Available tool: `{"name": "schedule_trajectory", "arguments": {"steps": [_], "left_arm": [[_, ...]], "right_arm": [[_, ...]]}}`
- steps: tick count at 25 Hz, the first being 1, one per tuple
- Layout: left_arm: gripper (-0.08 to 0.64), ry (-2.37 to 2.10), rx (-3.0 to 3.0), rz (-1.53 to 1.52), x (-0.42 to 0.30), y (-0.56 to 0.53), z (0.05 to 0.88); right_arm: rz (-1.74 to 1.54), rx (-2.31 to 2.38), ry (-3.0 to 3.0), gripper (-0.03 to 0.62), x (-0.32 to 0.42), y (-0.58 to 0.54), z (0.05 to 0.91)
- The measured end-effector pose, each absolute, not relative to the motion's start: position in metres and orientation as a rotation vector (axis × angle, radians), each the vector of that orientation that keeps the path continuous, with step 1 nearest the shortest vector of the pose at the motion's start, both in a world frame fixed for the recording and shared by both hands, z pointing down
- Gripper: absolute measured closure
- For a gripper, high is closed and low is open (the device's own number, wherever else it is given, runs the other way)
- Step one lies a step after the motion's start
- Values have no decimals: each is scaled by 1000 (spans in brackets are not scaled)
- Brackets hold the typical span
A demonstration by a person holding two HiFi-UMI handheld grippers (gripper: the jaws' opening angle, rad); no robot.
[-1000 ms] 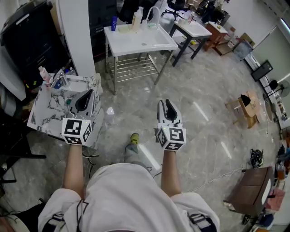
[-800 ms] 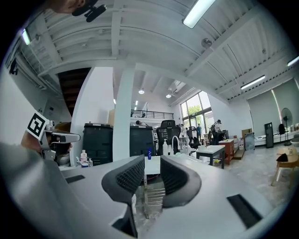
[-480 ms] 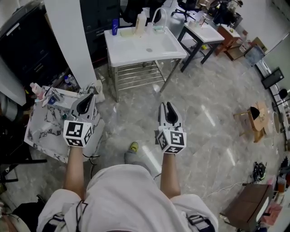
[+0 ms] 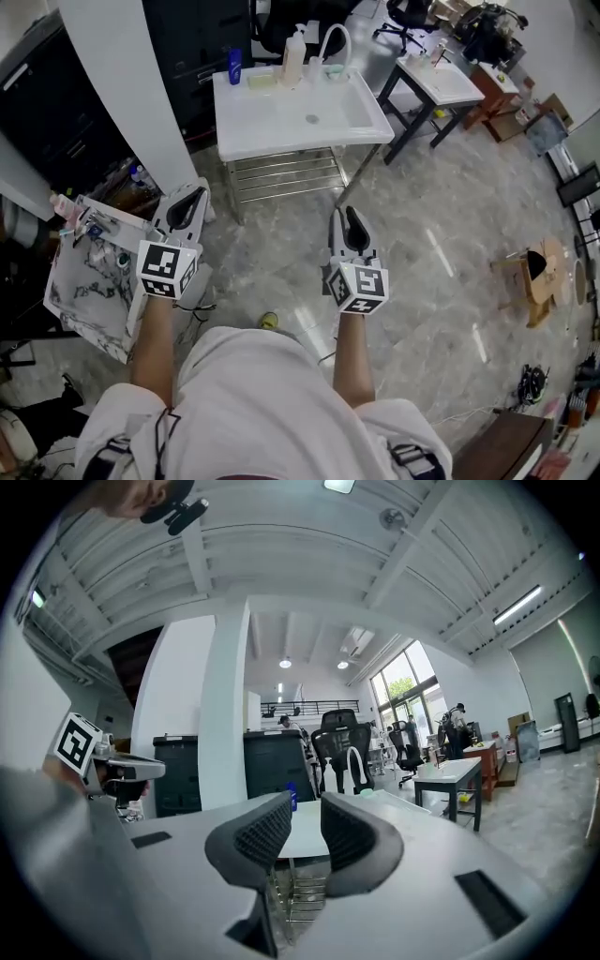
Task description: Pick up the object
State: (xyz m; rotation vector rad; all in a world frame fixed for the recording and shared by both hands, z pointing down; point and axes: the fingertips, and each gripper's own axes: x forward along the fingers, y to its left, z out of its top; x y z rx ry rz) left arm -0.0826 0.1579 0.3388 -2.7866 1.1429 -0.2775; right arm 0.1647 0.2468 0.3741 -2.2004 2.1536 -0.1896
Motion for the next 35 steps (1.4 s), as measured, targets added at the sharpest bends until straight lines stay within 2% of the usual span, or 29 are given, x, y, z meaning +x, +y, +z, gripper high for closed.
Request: {"name": "schedule_trajectory", "arguments": {"steps": [10,19,28,35], "left_arm": [[538,1123,-2794,-280,-25,83,355],[538,1124,-2830,-269,7,-33,373],[538,1102,-2844,-336,35,-192,367],[538,1126,-2890,-416,37,-316,395]], "right_arm": [[-228,-2203,2137,505,219,179,396],[-234,-2221,2129,505,250,68,401],[-281,-2210,2153,505,277,-96,385],[-320,-2206,2209,505,276,-230,395]]}}
